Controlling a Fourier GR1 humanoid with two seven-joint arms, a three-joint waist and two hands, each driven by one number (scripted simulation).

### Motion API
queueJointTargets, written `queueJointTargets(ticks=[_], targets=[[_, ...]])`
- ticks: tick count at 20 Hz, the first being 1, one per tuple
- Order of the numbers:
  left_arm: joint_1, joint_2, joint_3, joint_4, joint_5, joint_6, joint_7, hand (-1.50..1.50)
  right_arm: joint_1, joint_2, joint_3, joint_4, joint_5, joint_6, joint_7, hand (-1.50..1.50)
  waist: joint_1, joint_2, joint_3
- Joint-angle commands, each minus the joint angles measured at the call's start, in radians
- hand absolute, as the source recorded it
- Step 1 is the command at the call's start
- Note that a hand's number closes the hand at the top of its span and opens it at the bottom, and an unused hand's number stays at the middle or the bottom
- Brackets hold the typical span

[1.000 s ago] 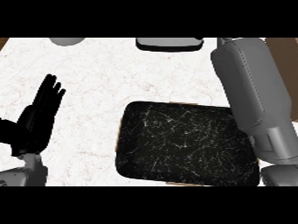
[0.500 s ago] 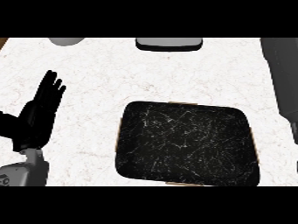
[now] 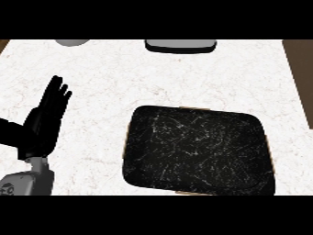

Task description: Pick the bell pepper from the tray and place it in the cardboard box

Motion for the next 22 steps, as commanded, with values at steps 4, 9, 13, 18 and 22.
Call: queueJointTargets(ticks=[4,9,13,18,22], targets=[[-0.024,-0.014,-0.017,0.008,-0.011,0.005,-0.002,0.00,0.029,-0.094,-0.027,0.199,0.019,-0.118,-0.093,1.50,0.010,0.006,0.001],[0.024,0.005,-0.005,-0.002,0.014,-0.036,-0.029,0.00,0.050,-0.167,0.016,0.324,0.066,0.079,-0.126,1.50,0.024,0.012,0.000],[-0.014,-0.021,-0.029,-0.030,-0.013,0.005,-0.002,0.00,0.080,-0.184,-0.011,0.420,0.046,0.189,-0.105,-1.50,0.032,0.018,0.003],[-0.034,-0.015,-0.016,-0.019,-0.007,0.013,0.026,0.00,0.092,-0.170,-0.083,0.388,-0.030,0.065,-0.184,-1.50,0.034,0.016,0.004],[-0.043,-0.012,-0.027,-0.030,0.002,-0.001,0.049,0.00,0.118,-0.177,-0.137,0.296,-0.085,-0.150,-0.324,-1.50,0.034,0.020,0.008]])
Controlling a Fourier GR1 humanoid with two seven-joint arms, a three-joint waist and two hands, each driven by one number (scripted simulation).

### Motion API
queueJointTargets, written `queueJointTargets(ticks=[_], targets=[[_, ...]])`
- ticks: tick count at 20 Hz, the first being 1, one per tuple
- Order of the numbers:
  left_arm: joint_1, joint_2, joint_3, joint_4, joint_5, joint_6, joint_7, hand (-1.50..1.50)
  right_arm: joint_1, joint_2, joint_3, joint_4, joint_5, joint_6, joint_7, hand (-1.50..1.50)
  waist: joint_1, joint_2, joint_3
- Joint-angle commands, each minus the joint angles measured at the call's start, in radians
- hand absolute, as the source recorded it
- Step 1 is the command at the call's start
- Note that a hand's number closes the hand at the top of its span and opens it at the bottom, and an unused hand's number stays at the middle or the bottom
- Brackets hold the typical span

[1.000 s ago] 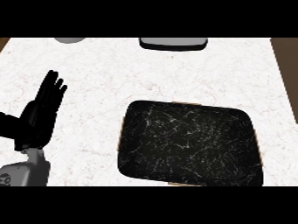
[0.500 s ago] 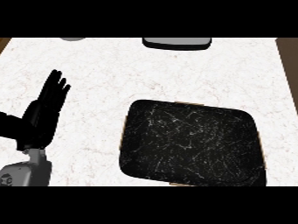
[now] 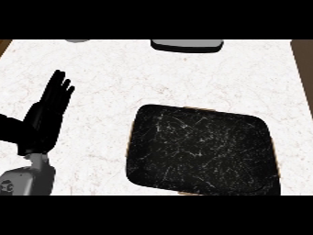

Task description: Pick the bell pepper from the tray and place it in the cardboard box

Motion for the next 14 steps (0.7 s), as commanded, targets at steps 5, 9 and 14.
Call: queueJointTargets(ticks=[5,9,14], targets=[[0.018,-0.017,-0.005,-0.003,-0.005,0.011,-0.015,0.00,-0.010,0.018,-0.166,-0.094,-0.185,-0.247,-0.220,-1.50,-0.006,-0.003,0.006],[0.025,0.012,0.020,0.044,0.004,-0.019,-0.045,0.00,-0.049,0.041,-0.297,-0.097,-0.337,-0.234,-0.257,-1.50,-0.018,-0.005,0.005],[0.012,-0.001,0.023,0.016,-0.006,0.020,-0.008,0.00,-0.049,0.004,-0.462,-0.122,-0.536,-0.159,-0.388,-1.50,-0.030,-0.010,0.005]])
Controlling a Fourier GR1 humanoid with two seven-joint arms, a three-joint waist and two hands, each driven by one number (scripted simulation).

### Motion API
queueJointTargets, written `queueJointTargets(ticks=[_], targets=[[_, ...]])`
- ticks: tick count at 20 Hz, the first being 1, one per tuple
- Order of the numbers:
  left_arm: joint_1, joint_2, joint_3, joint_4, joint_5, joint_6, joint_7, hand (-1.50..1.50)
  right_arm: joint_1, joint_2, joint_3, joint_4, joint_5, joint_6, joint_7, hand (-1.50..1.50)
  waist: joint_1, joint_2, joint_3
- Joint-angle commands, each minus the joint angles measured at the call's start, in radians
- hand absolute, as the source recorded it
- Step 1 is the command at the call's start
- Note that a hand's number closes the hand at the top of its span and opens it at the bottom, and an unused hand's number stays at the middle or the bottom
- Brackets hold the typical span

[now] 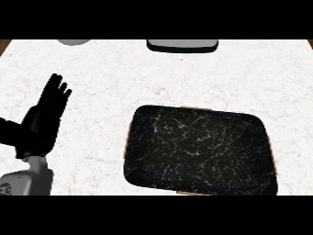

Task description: Pick the bell pepper from the tray and place it in the cardboard box

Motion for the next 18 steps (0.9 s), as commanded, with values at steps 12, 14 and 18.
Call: queueJointTargets(ticks=[12,14,18], targets=[[0.035,-0.002,-0.012,-0.058,-0.009,0.007,0.027,0.00,0.166,-0.117,-0.248,0.002,-0.358,0.135,-0.304,-1.50,-0.012,-0.007,-0.003],[-0.039,0.007,0.029,0.029,0.019,0.004,0.024,0.00,0.234,-0.109,-0.255,-0.015,-0.391,0.177,-0.348,-1.50,-0.031,-0.010,-0.004],[0.082,-0.016,-0.016,-0.078,-0.002,-0.002,0.004,0.00,0.282,-0.104,-0.238,-0.024,-0.434,0.187,-0.389,-1.50,-0.023,-0.013,-0.004]])
